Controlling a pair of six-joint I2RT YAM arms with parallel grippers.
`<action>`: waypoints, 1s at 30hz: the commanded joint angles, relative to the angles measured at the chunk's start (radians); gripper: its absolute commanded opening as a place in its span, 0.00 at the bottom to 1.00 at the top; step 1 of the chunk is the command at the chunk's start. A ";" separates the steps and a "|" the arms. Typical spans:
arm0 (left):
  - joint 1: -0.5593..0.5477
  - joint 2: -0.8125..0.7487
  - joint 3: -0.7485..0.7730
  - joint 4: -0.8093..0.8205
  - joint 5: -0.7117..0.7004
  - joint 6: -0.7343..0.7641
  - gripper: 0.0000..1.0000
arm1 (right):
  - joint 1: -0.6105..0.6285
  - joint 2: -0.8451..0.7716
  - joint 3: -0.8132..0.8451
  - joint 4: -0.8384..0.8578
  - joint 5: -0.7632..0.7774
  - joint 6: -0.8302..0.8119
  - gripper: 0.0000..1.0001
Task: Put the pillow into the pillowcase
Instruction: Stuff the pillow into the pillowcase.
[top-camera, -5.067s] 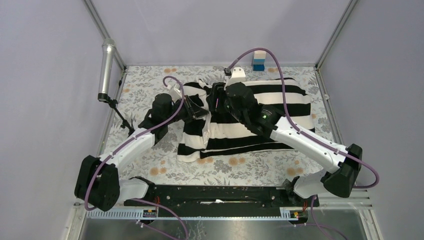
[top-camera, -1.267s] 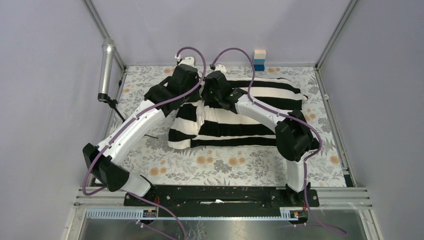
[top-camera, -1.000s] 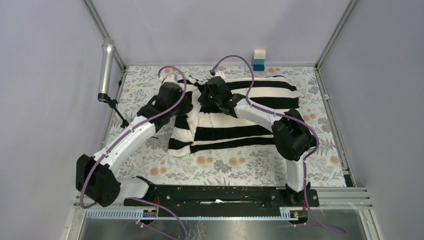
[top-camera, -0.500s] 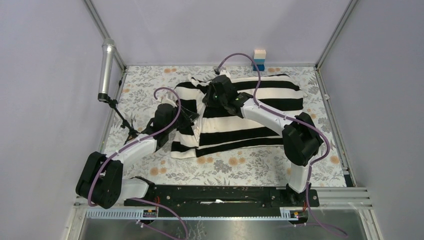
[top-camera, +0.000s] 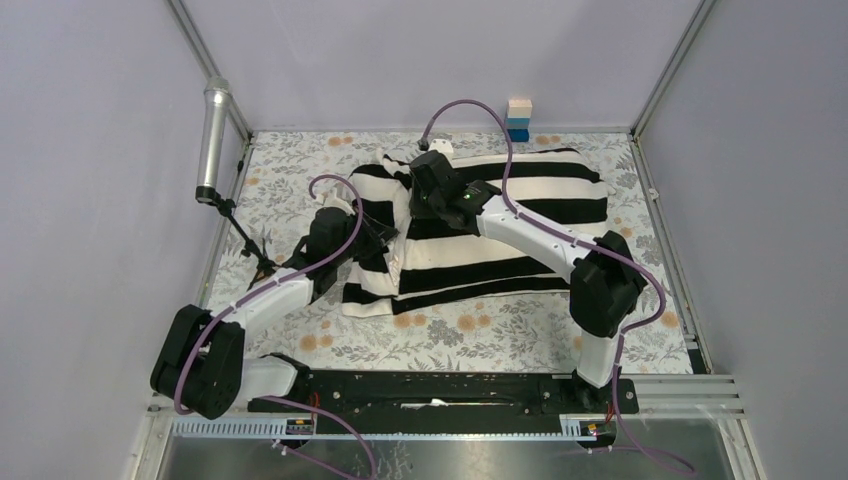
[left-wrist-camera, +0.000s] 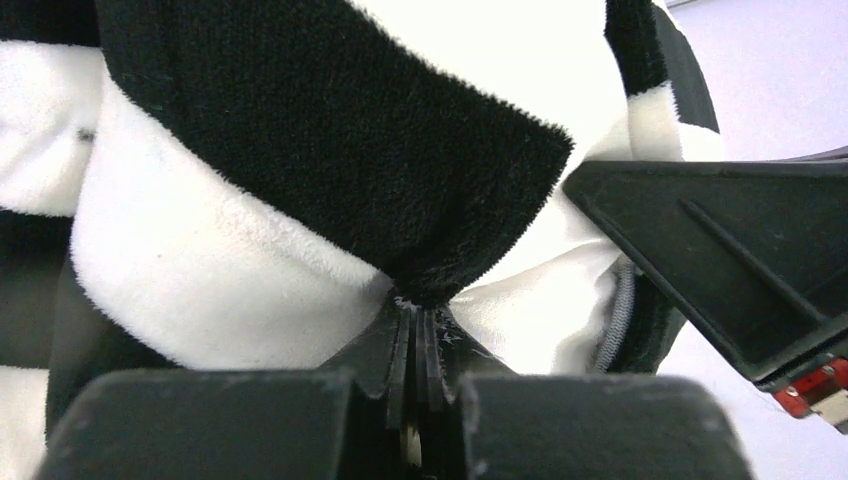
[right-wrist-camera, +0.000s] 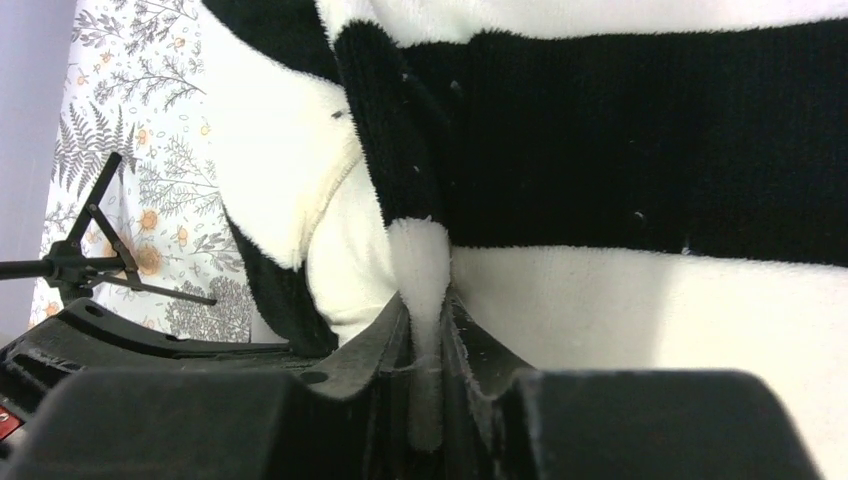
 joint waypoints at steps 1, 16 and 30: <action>-0.025 -0.025 0.040 -0.098 0.004 0.051 0.00 | 0.032 -0.079 0.085 -0.091 0.076 -0.045 0.14; -0.045 -0.065 0.070 -0.140 -0.015 0.067 0.00 | 0.060 -0.050 0.211 -0.194 0.076 -0.074 0.36; -0.056 -0.067 0.079 -0.144 -0.029 0.069 0.00 | 0.088 -0.027 0.241 -0.258 0.099 -0.100 0.18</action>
